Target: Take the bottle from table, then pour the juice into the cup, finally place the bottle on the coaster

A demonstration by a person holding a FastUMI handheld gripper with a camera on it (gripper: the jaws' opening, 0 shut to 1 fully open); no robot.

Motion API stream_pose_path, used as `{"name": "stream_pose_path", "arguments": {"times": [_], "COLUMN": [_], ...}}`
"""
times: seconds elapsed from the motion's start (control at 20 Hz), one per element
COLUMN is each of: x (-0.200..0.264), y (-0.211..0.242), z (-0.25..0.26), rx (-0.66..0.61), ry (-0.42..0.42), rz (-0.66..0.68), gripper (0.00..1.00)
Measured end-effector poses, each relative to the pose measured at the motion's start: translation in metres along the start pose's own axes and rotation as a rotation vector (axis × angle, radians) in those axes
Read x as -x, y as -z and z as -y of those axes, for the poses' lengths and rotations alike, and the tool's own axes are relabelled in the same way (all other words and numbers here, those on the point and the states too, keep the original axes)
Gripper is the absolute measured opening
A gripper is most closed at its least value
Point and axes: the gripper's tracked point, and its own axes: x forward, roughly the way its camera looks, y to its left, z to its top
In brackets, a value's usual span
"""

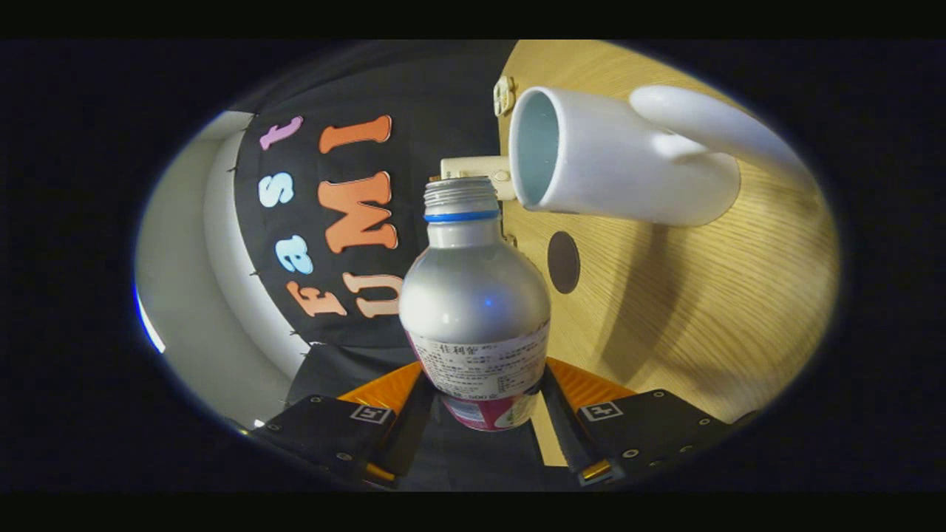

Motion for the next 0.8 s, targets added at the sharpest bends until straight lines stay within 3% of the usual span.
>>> {"name": "stream_pose_path", "arguments": {"times": [0.8], "x": [0.009], "y": [-0.015], "z": [-0.026], "rx": [-0.256], "ry": [-0.118], "rz": [-0.012], "gripper": [0.77]}}
